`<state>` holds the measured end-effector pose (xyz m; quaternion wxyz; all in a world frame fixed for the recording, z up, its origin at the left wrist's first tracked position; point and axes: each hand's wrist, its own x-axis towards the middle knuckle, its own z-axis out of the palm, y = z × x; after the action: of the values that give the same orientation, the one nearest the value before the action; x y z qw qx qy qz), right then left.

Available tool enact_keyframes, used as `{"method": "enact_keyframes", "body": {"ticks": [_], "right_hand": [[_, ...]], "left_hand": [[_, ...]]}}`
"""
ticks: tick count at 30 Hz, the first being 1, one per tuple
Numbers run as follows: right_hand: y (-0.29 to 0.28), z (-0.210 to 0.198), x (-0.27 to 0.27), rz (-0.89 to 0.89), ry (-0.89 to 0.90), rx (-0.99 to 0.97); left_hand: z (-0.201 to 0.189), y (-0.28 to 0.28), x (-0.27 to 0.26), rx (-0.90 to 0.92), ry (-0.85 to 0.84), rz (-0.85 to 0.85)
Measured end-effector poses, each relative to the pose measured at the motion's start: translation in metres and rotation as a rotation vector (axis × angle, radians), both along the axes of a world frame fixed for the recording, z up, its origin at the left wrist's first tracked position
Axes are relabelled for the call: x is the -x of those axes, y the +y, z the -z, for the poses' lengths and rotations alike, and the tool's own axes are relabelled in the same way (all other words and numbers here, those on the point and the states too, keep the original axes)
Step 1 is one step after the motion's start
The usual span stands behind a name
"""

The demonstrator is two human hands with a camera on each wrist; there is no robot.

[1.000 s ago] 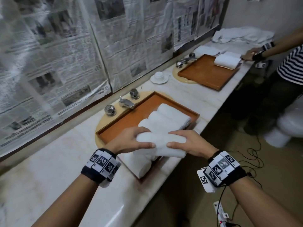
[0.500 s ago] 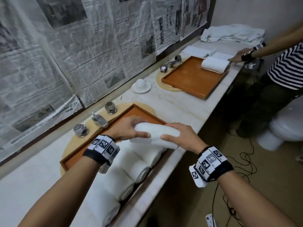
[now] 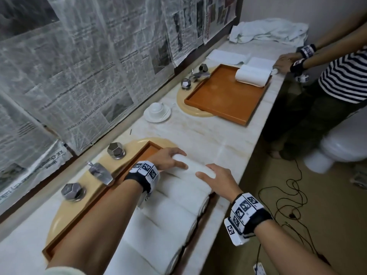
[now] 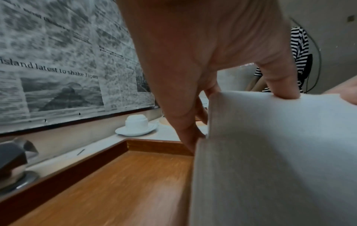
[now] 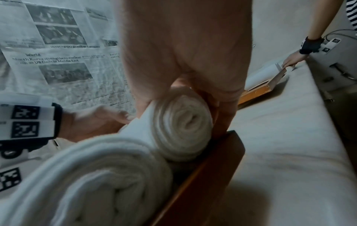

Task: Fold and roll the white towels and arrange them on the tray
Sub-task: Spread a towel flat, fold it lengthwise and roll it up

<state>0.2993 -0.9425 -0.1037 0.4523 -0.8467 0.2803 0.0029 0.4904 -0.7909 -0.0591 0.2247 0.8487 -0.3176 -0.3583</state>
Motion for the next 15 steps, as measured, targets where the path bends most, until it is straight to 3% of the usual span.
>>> {"method": "enact_keyframes", "body": {"ticks": [4, 6, 15], "right_hand": [[0.004, 0.004, -0.002, -0.073, 0.109, 0.278], [0.004, 0.003, -0.003, -0.087, 0.139, 0.328], [-0.002, 0.013, 0.007, -0.001, 0.127, 0.025]], "left_hand": [[0.013, -0.005, -0.003, -0.051, 0.04, -0.005], [0.015, -0.006, -0.003, -0.077, 0.04, -0.013], [0.02, -0.003, 0.006, -0.117, -0.052, -0.019]]}}
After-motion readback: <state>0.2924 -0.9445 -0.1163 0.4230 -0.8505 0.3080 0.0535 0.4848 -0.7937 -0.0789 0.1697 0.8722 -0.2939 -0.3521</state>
